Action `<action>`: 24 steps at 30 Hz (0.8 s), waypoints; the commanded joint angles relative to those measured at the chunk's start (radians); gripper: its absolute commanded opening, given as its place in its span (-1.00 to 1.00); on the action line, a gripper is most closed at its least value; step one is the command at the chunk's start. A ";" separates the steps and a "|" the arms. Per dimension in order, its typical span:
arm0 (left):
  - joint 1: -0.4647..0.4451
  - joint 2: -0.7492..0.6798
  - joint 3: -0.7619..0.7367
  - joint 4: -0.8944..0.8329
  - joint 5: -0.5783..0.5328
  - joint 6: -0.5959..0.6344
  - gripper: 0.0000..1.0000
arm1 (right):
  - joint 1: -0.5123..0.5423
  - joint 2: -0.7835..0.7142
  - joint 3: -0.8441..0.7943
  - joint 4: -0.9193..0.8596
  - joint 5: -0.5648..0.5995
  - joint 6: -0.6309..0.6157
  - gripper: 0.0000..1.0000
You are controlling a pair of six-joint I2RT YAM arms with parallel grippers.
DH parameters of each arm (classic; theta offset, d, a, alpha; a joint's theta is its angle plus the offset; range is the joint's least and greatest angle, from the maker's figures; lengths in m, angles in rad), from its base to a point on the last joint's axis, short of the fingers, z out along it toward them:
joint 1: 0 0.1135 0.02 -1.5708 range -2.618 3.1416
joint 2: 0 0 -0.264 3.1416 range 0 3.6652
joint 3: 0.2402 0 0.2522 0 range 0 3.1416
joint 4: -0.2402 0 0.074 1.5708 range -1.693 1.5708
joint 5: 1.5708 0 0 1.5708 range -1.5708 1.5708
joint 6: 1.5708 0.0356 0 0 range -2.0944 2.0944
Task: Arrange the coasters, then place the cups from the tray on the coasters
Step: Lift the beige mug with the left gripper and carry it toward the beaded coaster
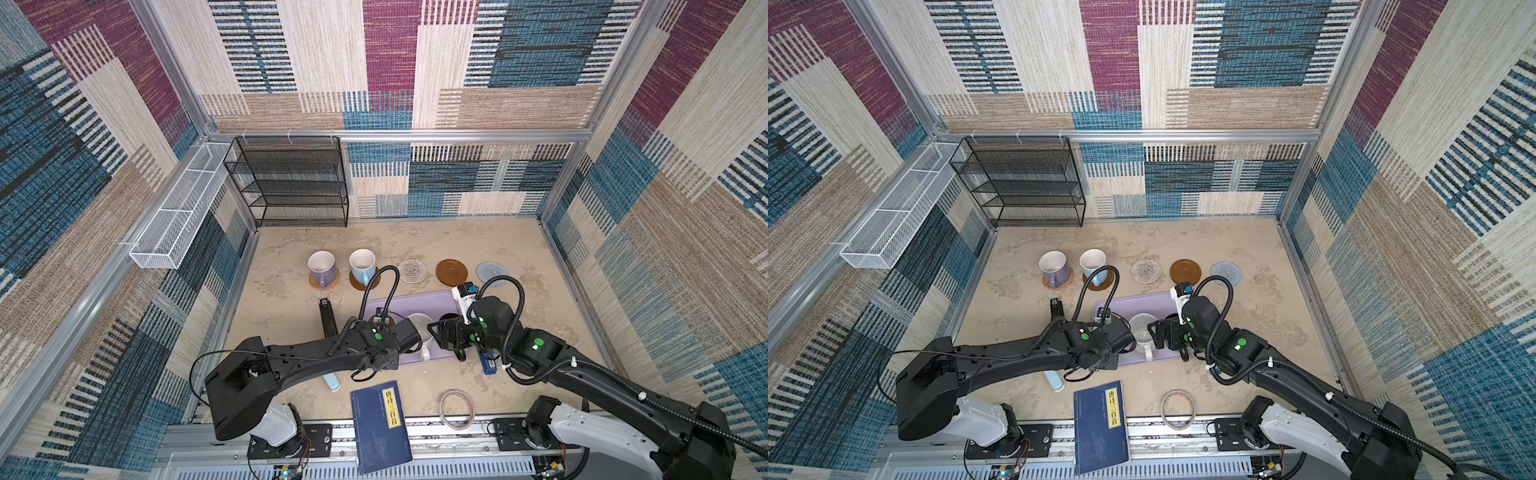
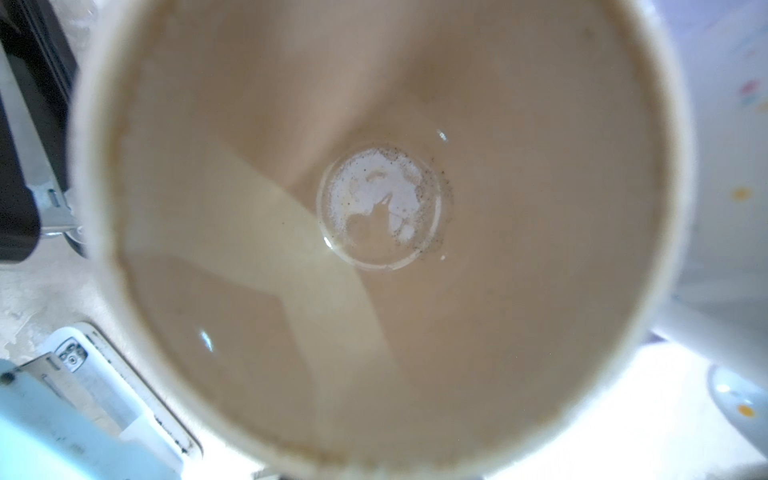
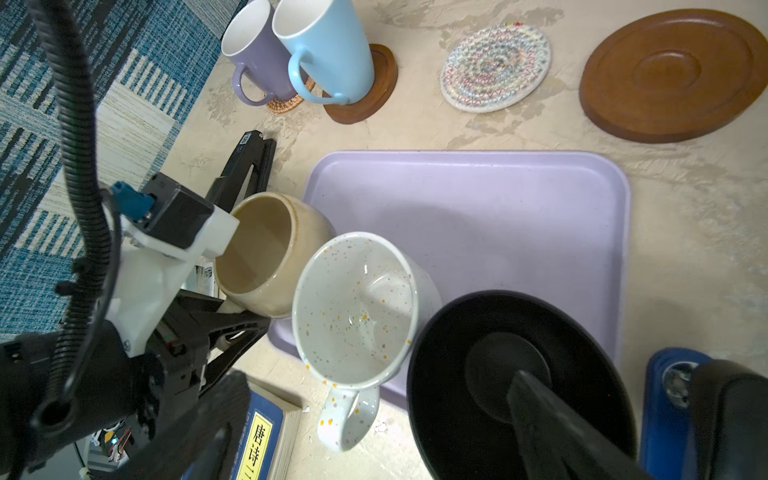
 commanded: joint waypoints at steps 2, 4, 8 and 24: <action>0.003 -0.035 0.010 -0.008 -0.057 0.025 -1.00 | 0.002 -0.010 -0.011 0.067 -0.020 -0.008 0.99; 0.003 -0.052 0.012 -0.014 -0.065 0.027 -1.00 | 0.001 -0.009 -0.011 0.083 -0.040 -0.016 0.99; 0.007 -0.082 0.023 -0.030 -0.068 0.029 -1.00 | 0.001 -0.010 -0.001 0.099 -0.054 -0.023 0.99; 0.073 -0.146 0.159 -0.111 -0.042 0.109 -1.00 | -0.050 0.023 0.060 0.257 -0.241 -0.057 0.99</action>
